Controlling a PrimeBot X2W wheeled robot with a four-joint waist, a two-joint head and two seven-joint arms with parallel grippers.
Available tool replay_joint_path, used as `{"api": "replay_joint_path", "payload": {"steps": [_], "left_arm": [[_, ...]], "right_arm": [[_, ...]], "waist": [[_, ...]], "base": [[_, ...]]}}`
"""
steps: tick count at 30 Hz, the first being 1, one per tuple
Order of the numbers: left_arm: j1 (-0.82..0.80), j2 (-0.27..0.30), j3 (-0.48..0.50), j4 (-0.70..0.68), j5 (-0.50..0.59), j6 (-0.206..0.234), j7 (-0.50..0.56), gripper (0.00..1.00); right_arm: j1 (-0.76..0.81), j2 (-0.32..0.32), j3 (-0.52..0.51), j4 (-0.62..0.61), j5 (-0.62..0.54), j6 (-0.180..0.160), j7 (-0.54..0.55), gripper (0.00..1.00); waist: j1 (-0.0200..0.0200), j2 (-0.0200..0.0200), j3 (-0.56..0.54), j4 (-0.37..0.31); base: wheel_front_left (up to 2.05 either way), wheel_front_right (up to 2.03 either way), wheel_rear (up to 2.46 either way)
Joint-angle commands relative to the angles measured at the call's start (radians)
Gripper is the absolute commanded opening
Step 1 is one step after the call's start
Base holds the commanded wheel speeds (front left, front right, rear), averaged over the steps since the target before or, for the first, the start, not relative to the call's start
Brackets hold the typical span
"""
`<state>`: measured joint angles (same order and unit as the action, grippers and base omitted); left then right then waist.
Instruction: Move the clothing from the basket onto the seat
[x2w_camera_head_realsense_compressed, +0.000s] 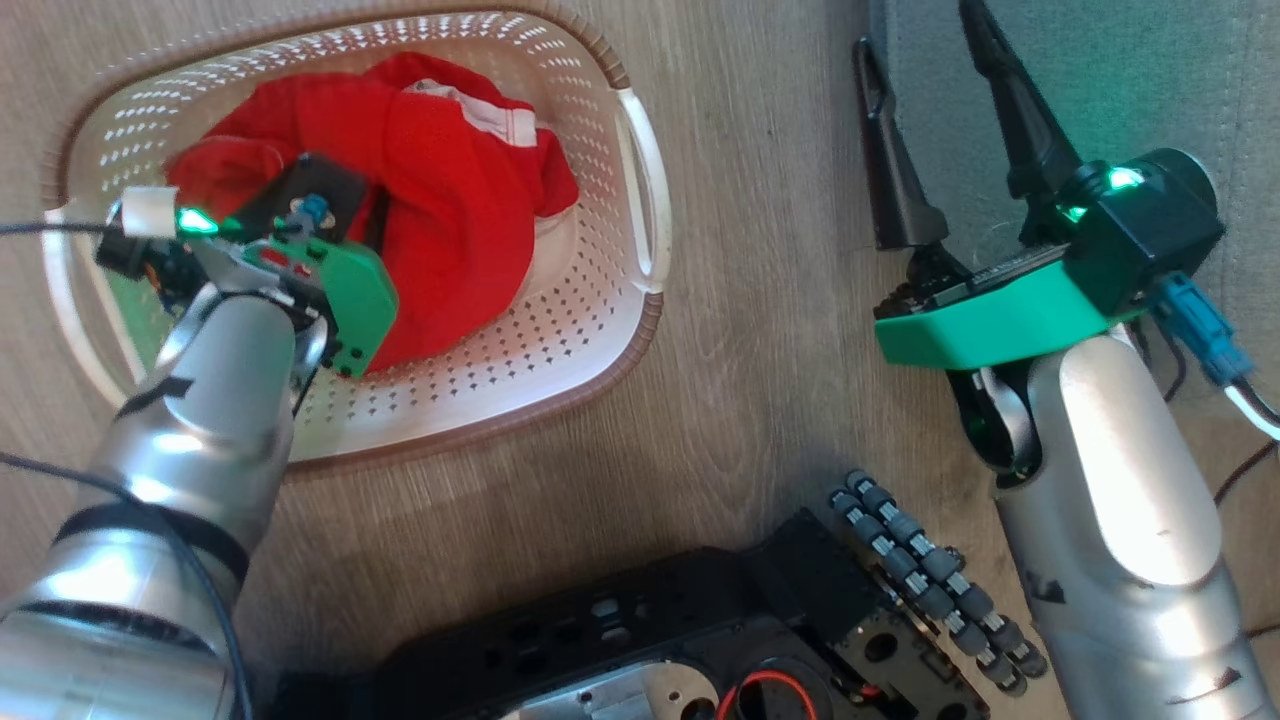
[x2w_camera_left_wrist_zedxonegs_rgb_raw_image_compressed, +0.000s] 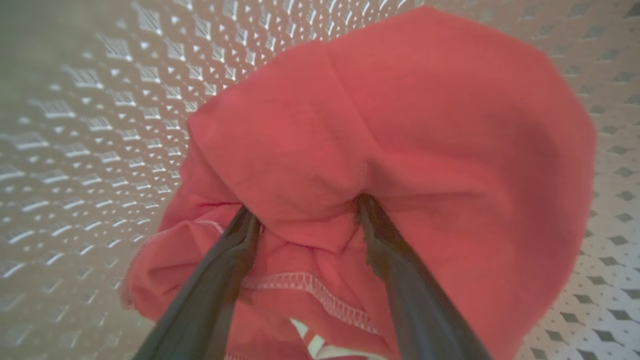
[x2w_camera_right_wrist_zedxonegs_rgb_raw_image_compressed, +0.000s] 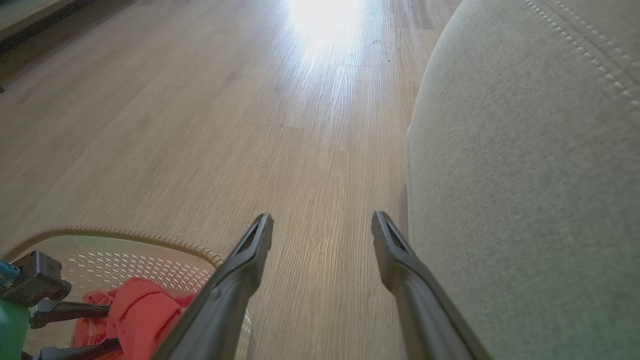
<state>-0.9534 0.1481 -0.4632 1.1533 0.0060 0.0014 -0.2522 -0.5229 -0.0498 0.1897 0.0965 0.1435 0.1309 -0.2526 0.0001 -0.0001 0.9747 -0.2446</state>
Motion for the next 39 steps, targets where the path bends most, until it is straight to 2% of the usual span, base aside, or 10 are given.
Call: {"api": "replay_joint_path", "payload": {"steps": [1, 3, 7, 10, 11, 20, 31, 34, 39], "left_arm": [[0.008, 0.011, 0.019, 0.005, -0.004, -0.008, -0.010, 1.00], [-0.031, 0.005, 0.017, 0.051, -0.012, -0.031, -0.010, 1.00], [-0.060, -0.004, 0.018, 0.093, -0.027, -0.049, -0.006, 1.00], [-0.066, -0.023, 0.039, 0.116, -0.070, -0.090, 0.034, 1.00], [-0.065, -0.029, 0.041, 0.121, -0.084, -0.106, 0.058, 0.00], [-0.053, -0.023, 0.021, 0.133, -0.104, -0.124, 0.059, 0.00], [0.034, -0.056, 0.011, 0.125, -0.151, -0.130, -0.001, 0.00], [0.060, -0.059, 0.013, 0.095, -0.164, -0.131, -0.008, 0.00], [0.136, -0.056, 0.037, -0.056, -0.186, -0.129, -0.009, 0.00]], "right_arm": [[0.037, 0.000, 0.022, -0.031, 0.009, 0.000, -0.009, 1.00], [0.037, 0.000, 0.032, -0.033, 0.012, 0.000, -0.009, 1.00], [0.036, 0.000, 0.039, -0.035, 0.015, 0.000, -0.009, 1.00], [0.036, 0.000, 0.040, -0.035, 0.015, 0.000, -0.009, 1.00], [0.037, 0.000, 0.040, -0.035, 0.015, 0.000, -0.009, 1.00], [0.031, 0.000, 0.045, -0.016, 0.021, 0.000, -0.009, 1.00], [0.036, 0.000, 0.028, 0.053, -0.006, 0.000, -0.009, 1.00], [0.042, 0.000, 0.018, 0.073, -0.021, 0.000, -0.009, 1.00], [0.061, 0.000, 0.007, 0.114, -0.043, 0.000, -0.009, 1.00]], "waist": [[-0.0001, 0.0001, 0.008, -0.007], [-0.0001, 0.0001, 0.019, -0.014], [-0.0001, 0.0001, 0.024, -0.020], [-0.0001, 0.0001, 0.025, -0.021], [-0.0001, 0.0001, 0.025, -0.021], [-0.0001, 0.0001, 0.002, -0.020], [-0.0001, 0.0001, -0.159, 0.024], [-0.0001, 0.0001, -0.212, 0.043], [-0.0001, 0.0001, -0.315, 0.078]], "base": [[0.00, 0.00, 0.00], [0.00, 0.00, 0.00], [0.00, 0.00, 0.00], [0.00, 0.00, 0.00], [0.00, 0.00, 0.00], [0.00, 0.00, 0.00], [0.00, 0.00, 0.00], [0.00, 0.00, 0.00], [0.00, 0.00, 0.00]]}}
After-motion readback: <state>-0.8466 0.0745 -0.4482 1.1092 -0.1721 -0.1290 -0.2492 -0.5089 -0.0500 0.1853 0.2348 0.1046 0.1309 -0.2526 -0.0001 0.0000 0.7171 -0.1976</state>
